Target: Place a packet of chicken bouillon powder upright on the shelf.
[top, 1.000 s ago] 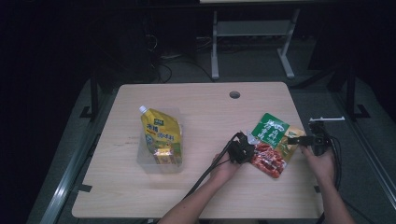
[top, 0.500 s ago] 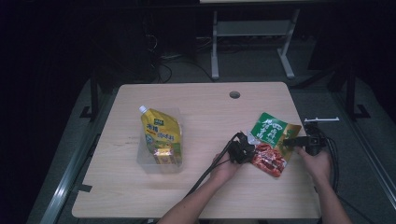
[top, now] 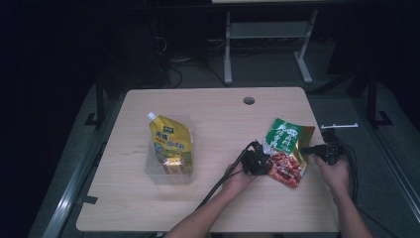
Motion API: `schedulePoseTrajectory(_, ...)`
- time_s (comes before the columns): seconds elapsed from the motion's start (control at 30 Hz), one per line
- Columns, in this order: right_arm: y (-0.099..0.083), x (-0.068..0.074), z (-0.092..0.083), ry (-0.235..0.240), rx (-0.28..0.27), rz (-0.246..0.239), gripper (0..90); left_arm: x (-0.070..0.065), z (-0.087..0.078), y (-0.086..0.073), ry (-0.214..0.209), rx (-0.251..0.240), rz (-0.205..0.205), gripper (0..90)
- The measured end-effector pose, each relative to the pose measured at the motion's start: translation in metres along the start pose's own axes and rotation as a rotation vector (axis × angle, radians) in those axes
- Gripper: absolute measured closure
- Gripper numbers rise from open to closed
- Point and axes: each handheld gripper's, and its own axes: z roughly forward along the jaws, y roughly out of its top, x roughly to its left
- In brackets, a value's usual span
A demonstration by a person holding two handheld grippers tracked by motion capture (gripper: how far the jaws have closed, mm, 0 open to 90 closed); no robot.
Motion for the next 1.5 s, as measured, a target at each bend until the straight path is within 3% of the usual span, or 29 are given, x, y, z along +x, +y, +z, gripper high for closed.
schedulePoseTrajectory(0.33, 0.002, 0.031, -0.031, 0.019, -0.088, -0.097, 89.7, -0.004, -0.041, -0.009, -0.029, -0.076, 0.015, 64.3)
schedulePoseTrajectory(0.73, 0.002, 0.087, -0.062, 0.073, -0.149, -0.288, 89.8, -0.01, -0.071, -0.027, -0.03, -0.104, 0.033, 57.2)
schedulePoseTrajectory(0.97, 0.008, 0.114, -0.068, 0.13, -0.152, -0.394, 90.0, -0.017, -0.087, -0.038, -0.032, -0.125, 0.042, 53.3)
schedulePoseTrajectory(1.07, 0.01, 0.121, -0.068, 0.182, -0.163, -0.433, 90.0, -0.019, -0.093, -0.045, -0.055, -0.14, 0.025, 50.6)
schedulePoseTrajectory(1.27, 0.016, 0.137, -0.066, 0.23, -0.165, -0.507, 90.0, -0.025, -0.104, -0.053, -0.074, -0.174, 0.027, 48.5)
schedulePoseTrajectory(1.33, 0.018, 0.143, -0.065, 0.238, -0.164, -0.521, 90.0, -0.025, -0.108, -0.056, -0.071, -0.167, 0.042, 46.9)
schedulePoseTrajectory(1.5, 0.024, 0.159, -0.061, 0.236, -0.175, -0.576, 90.0, -0.026, -0.116, -0.067, -0.077, -0.173, 0.011, 46.2)
